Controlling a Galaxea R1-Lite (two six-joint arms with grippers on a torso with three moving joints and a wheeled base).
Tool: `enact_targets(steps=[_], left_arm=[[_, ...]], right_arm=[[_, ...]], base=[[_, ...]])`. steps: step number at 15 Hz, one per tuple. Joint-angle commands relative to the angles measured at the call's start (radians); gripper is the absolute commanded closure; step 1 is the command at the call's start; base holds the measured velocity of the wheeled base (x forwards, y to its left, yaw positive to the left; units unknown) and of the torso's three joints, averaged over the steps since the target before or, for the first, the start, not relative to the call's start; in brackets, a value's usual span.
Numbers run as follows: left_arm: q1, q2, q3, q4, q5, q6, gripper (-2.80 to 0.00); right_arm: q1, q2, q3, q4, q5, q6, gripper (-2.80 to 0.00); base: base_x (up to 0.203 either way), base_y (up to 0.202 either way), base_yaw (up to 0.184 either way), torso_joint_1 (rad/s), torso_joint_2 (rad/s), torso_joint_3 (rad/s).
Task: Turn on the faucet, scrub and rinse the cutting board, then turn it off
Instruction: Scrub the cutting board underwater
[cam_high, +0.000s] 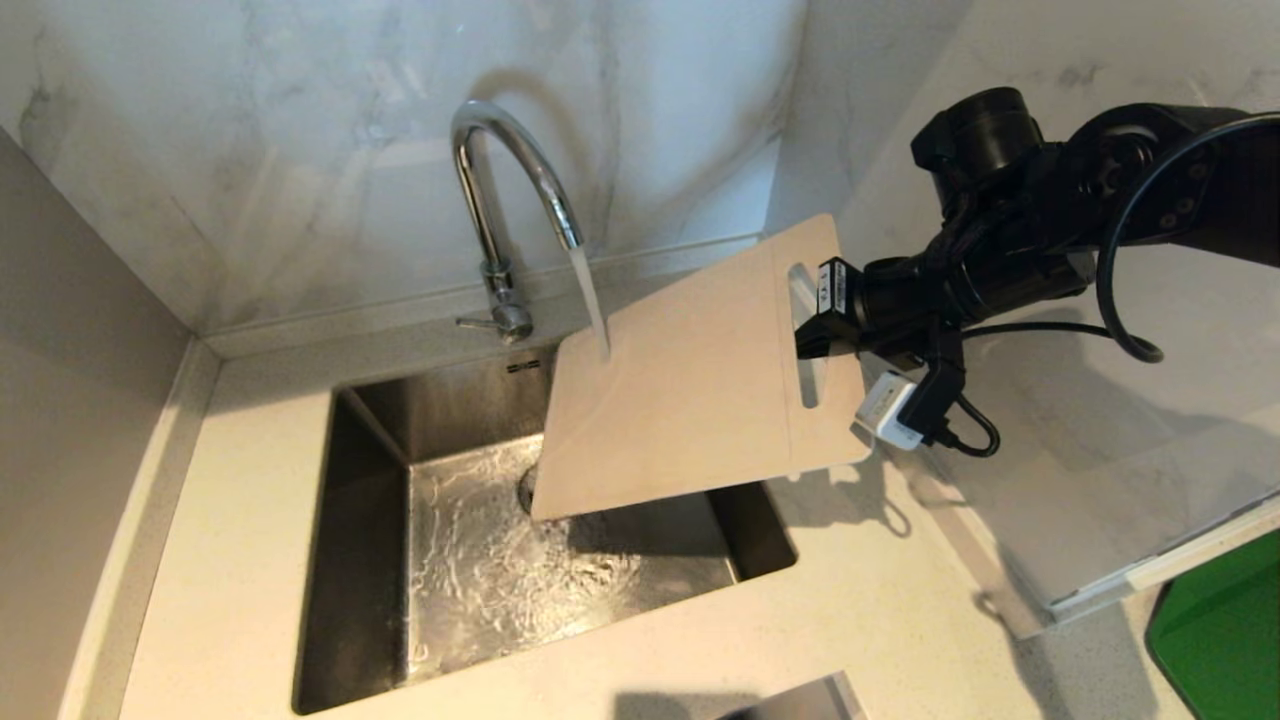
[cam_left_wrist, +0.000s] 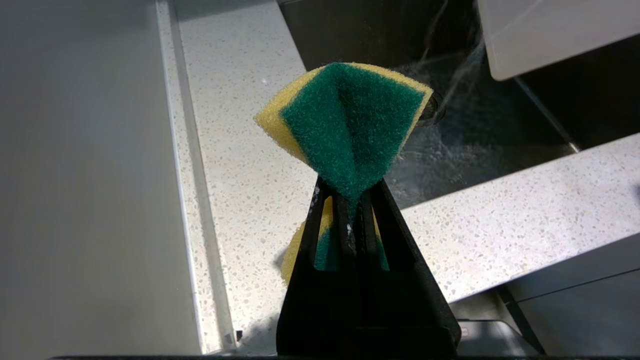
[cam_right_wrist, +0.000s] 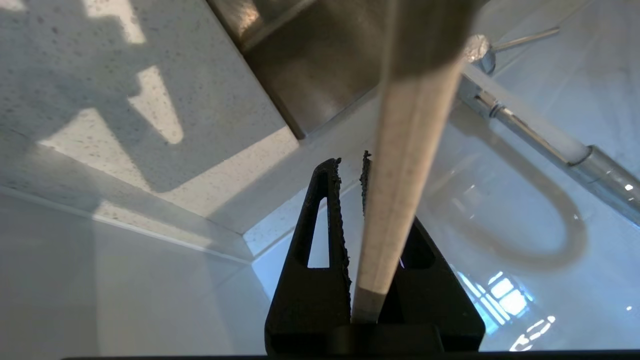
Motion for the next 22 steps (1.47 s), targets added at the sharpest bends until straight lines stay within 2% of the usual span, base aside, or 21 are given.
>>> enact_targets(steps=[1, 6, 14, 20, 22], left_arm=[[0.000, 0.001, 0.002, 0.000, 0.000, -0.001, 0.00], [0.000, 0.001, 0.002, 0.000, 0.000, -0.001, 0.00], [0.000, 0.001, 0.002, 0.000, 0.000, -0.001, 0.00], [0.000, -0.001, 0.002, 0.000, 0.000, 0.002, 0.00], [0.000, 0.001, 0.002, 0.000, 0.000, 0.003, 0.00]], right_arm=[[-0.008, 0.010, 0.000, 0.001, 0.004, -0.015, 0.00], [-0.055, 0.004, 0.000, -0.057, 0.007, -0.011, 0.00], [-0.051, -0.026, 0.001, -0.054, 0.012, -0.008, 0.00], [0.069, -0.107, 0.147, -0.042, 0.011, 0.022, 0.00], [0.107, -0.146, 0.226, -0.046, 0.012, 0.054, 0.00]], base=[[0.000, 0.000, 0.000, 0.000, 0.00, 0.000], [0.000, 0.000, 0.000, 0.000, 0.00, 0.000], [0.000, 0.000, 0.000, 0.000, 0.00, 0.000], [0.000, 0.000, 0.000, 0.000, 0.00, 0.000], [0.000, 0.000, 0.000, 0.000, 0.00, 0.000]])
